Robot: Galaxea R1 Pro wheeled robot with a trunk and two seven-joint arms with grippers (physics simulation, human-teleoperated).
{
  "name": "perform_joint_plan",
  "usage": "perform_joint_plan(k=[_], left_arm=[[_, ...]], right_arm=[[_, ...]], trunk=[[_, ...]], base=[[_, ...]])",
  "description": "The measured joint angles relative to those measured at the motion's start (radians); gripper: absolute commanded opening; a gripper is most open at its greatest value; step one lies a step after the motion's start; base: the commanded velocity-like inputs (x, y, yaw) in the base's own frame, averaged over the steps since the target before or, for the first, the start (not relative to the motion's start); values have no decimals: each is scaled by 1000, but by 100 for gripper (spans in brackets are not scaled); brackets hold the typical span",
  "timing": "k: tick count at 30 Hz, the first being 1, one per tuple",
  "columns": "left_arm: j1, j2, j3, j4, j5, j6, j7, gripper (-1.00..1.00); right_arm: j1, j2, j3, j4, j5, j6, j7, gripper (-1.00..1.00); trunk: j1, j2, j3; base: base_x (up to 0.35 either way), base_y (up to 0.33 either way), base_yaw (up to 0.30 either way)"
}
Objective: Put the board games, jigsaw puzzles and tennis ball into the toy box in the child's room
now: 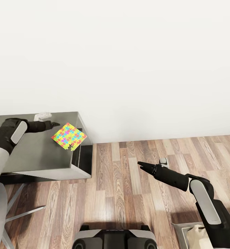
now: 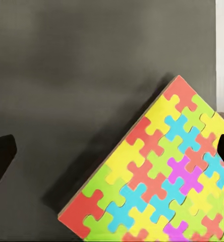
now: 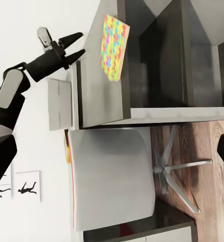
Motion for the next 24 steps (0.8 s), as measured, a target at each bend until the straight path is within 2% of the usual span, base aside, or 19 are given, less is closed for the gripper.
perform_joint_plan(k=[7,10,12,14,16,17,18,19,20,22,23,24], left_arm=[[1,27,-1,-112,3,166,-95,100],[1,54,0,-141,7,230,-118,100],[2,86,0,-158,14,266,-162,100],[3,103,0,-163,20,281,-203,100],[6,140,0,-173,30,310,-318,100],[7,150,-1,-174,31,315,-354,100],[8,170,-1,-176,32,321,-424,100],[9,182,-1,-177,32,322,-460,100],[11,208,-1,-178,31,325,-526,100],[12,239,-2,-179,33,328,-591,100],[13,269,-2,-180,32,328,-651,100],[15,284,-2,-180,33,328,-681,100]], right_arm=[[0,0,0,1,0,0,0,100],[0,0,0,1,0,0,0,100],[0,0,0,1,1,0,1,100],[0,0,0,2,1,0,1,100],[0,0,-1,2,3,0,1,100],[0,0,0,2,3,0,1,100],[0,0,0,2,4,0,1,100],[0,0,0,2,4,0,1,100],[0,0,0,2,4,0,0,100],[0,0,0,2,4,0,0,100],[0,0,0,2,5,0,0,100],[0,0,0,2,4,0,0,100]], trunk=[[0,0,0],[0,0,0],[0,0,0],[0,0,0],[0,0,0],[0,0,0],[0,0,0],[0,0,0],[0,0,0],[0,0,0],[0,0,0],[0,0,0]], base=[[0,0,0],[0,0,0],[0,0,0],[0,0,0],[0,0,0],[0,0,0],[0,0,0],[0,0,0],[0,0,0],[0,0,0],[0,0,0],[0,0,0]])
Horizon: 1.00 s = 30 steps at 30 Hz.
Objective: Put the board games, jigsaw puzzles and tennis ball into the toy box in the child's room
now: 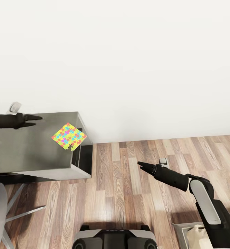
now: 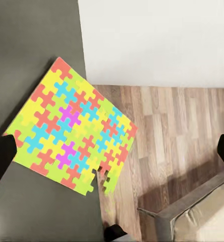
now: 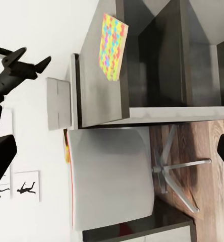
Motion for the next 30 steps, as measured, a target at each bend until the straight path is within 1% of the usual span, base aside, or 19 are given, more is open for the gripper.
perform_joint_plan(k=[1,2,4,5,6,8,9,11,15,19,20,21,23,27,30], left_arm=[[3,24,0,0,0,-1,-57,100],[5,35,0,0,0,0,-85,100],[17,63,0,1,0,-2,-188,100],[22,67,0,1,-1,-2,-214,100],[35,72,0,1,-2,-3,-261,100],[50,76,0,0,-4,-4,-306,100],[66,78,-1,0,-5,-5,-345,100],[87,79,-1,0,-5,-6,-385,100],[121,72,-3,-3,-2,-8,-422,100],[145,61,-5,-15,-1,-7,-438,100],[153,48,-6,-29,-1,-7,-441,100],[156,40,-6,-37,-1,-7,-442,100],[164,17,-8,-78,-6,-7,-445,100],[168,8,-7,-116,-11,-7,-441,100],[169,7,-8,-129,-16,-7,-433,100]], right_arm=[[0,0,0,0,0,0,0,100],[0,0,0,0,0,0,0,100],[0,0,0,0,0,0,0,100],[0,0,0,0,0,0,0,100],[0,0,0,0,0,0,0,100],[0,0,1,0,0,0,0,100],[0,1,1,0,0,0,-2,100],[0,3,1,0,0,0,-6,100],[0,12,1,0,-1,0,-17,100],[0,19,0,0,-2,1,-21,100],[0,22,0,0,-2,1,-21,100],[0,22,0,0,-2,1,-21,100],[0,25,-1,0,-2,2,-22,100],[0,26,0,0,-2,2,-22,100],[0,25,0,0,-2,2,-23,100]], trunk=[[0,0,0],[0,0,0],[0,0,0],[0,0,0],[0,0,0],[0,0,0],[0,0,0],[0,0,0],[0,0,0],[0,0,0],[0,0,0],[0,0,0],[0,0,0],[0,0,0],[0,0,0]], base=[[0,0,0],[0,0,0],[0,0,0],[0,0,0],[0,0,0],[0,0,0],[0,0,0],[0,0,0],[0,0,0],[0,0,0],[0,0,0],[0,0,0],[0,0,0],[0,0,0],[0,0,0]])
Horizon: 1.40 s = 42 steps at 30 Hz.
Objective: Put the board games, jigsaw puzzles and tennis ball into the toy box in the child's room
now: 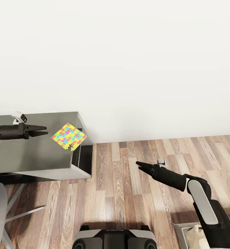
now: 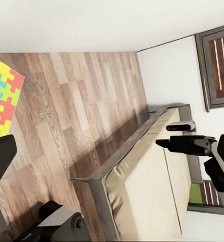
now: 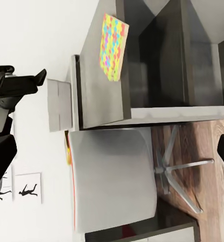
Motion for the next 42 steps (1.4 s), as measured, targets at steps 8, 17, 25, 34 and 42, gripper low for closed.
perform_joint_plan(k=[8,17,25,34,42], left_arm=[[1,-6,-3,-17,-26,0,42,100],[1,-9,-6,-22,-30,1,70,100],[1,-10,-7,-29,-31,1,92,100],[6,-12,-7,-75,-31,2,96,100],[28,-30,-5,-118,-34,3,122,100]], right_arm=[[0,1,0,-3,0,0,-1,100],[0,1,0,-3,0,0,-1,100],[0,1,0,-3,0,0,-1,100],[0,1,0,-2,0,0,-1,100],[0,1,0,-1,0,0,-3,100]], trunk=[[0,0,1],[0,0,14],[0,0,27],[0,0,42],[0,0,55]], base=[[-2,0,0],[-17,0,0],[-1,0,0],[0,-103,0],[0,-209,0]])
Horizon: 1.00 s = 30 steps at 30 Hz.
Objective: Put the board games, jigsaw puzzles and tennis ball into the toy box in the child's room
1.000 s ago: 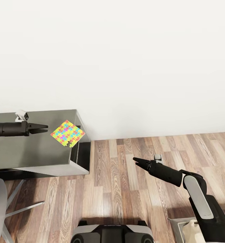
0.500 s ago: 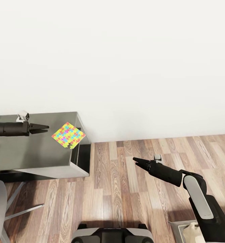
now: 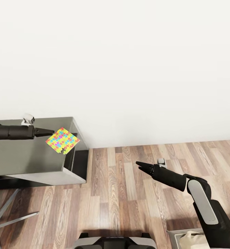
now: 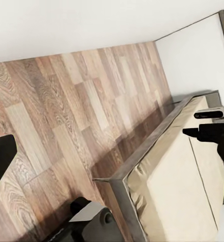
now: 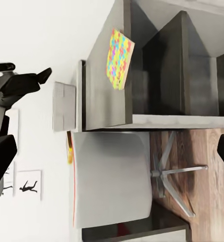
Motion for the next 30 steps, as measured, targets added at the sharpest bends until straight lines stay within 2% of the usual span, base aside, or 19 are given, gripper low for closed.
perform_joint_plan(k=[6,9,11,13,19,25,30], left_arm=[[4,-36,0,-31,2,2,77,100],[6,-78,0,-48,5,3,145,100],[6,-116,3,-55,7,3,207,100],[6,-135,6,-63,9,4,243,100],[7,-144,18,-71,15,4,276,100],[7,-145,64,-75,15,4,282,100],[8,-148,82,-78,13,4,290,100]], right_arm=[[0,0,0,0,0,0,-3,100],[0,0,0,0,0,0,-4,100],[0,0,0,0,0,0,-4,100],[0,0,0,0,0,0,-4,100],[0,0,1,-1,0,0,-5,100],[0,0,0,-1,0,1,-5,100],[0,0,0,0,0,0,-5,100]], trunk=[[0,0,10],[0,0,15],[0,0,18],[0,0,21],[0,0,30],[0,0,32],[0,0,33]], base=[[0,-35,0],[0,-6,0],[0,-2,0],[0,-1,0],[0,0,0],[0,0,0],[0,0,0]])
